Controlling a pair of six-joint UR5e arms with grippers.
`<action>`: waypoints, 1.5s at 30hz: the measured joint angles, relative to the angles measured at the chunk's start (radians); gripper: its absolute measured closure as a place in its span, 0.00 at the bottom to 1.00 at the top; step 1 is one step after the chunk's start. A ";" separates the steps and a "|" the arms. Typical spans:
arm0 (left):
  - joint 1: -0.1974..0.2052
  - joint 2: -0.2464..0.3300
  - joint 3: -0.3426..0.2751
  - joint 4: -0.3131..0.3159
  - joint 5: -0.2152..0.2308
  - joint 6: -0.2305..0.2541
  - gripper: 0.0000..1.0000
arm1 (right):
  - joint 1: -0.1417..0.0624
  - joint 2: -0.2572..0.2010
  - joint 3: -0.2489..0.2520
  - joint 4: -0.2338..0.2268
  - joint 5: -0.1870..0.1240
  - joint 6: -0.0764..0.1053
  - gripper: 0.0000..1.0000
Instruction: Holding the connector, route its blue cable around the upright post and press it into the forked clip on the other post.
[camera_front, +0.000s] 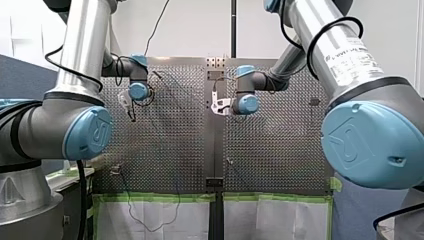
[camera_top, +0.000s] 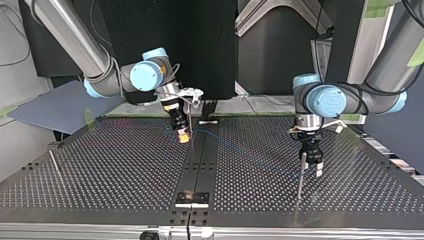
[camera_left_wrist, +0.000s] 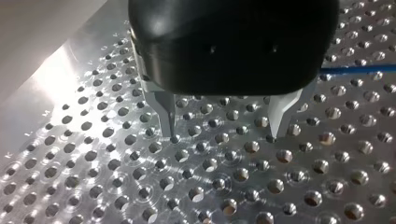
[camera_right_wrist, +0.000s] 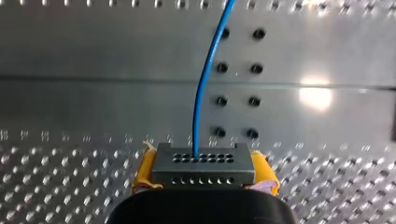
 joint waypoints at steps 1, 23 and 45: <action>-0.001 0.000 0.000 0.000 0.001 0.000 0.00 | -0.004 0.000 0.004 -0.001 0.001 0.000 1.00; -0.006 -0.001 0.000 -0.001 0.001 -0.001 0.00 | -0.089 0.008 0.158 -0.144 0.089 0.039 1.00; -0.009 -0.025 0.047 -0.062 0.018 -0.028 0.00 | -0.175 0.028 0.347 -0.333 0.149 0.041 1.00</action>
